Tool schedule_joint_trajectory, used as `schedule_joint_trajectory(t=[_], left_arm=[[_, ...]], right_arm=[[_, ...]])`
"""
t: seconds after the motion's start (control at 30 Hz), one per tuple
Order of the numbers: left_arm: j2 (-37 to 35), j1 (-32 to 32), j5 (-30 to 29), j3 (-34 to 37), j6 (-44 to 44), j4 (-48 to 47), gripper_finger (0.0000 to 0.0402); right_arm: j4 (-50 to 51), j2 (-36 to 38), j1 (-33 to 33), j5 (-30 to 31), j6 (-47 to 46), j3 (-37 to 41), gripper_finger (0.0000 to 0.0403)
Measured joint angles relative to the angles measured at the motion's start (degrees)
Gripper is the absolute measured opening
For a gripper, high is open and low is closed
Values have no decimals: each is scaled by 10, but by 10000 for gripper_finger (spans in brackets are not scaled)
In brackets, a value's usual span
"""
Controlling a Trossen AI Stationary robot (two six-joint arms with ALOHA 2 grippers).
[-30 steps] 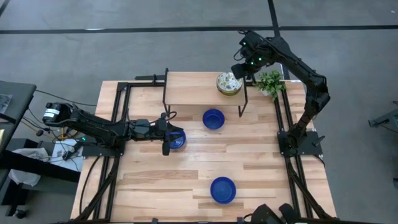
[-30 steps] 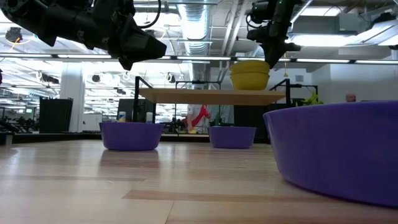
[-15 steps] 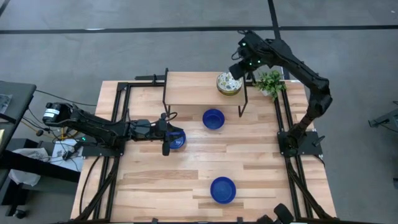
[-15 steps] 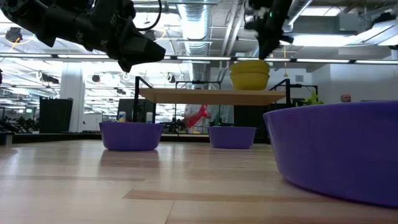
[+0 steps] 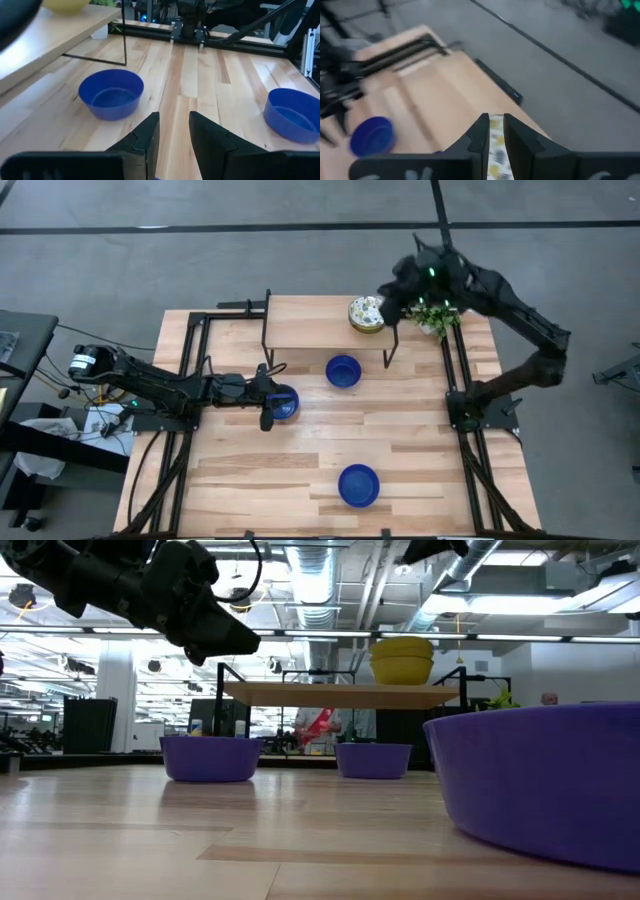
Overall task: Pick & Place Mini bowls
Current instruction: Put the top left blue bowl on the shelf
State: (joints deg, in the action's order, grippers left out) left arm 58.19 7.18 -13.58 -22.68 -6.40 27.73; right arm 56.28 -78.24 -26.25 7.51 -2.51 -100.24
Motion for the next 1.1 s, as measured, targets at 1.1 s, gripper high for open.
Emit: schedule_joint_trajectory(t=[1.1], left_arm=[[55,46,-33,-41,-51,-88,104]], right_arm=[[-701,160,493,230,-60,686,47]])
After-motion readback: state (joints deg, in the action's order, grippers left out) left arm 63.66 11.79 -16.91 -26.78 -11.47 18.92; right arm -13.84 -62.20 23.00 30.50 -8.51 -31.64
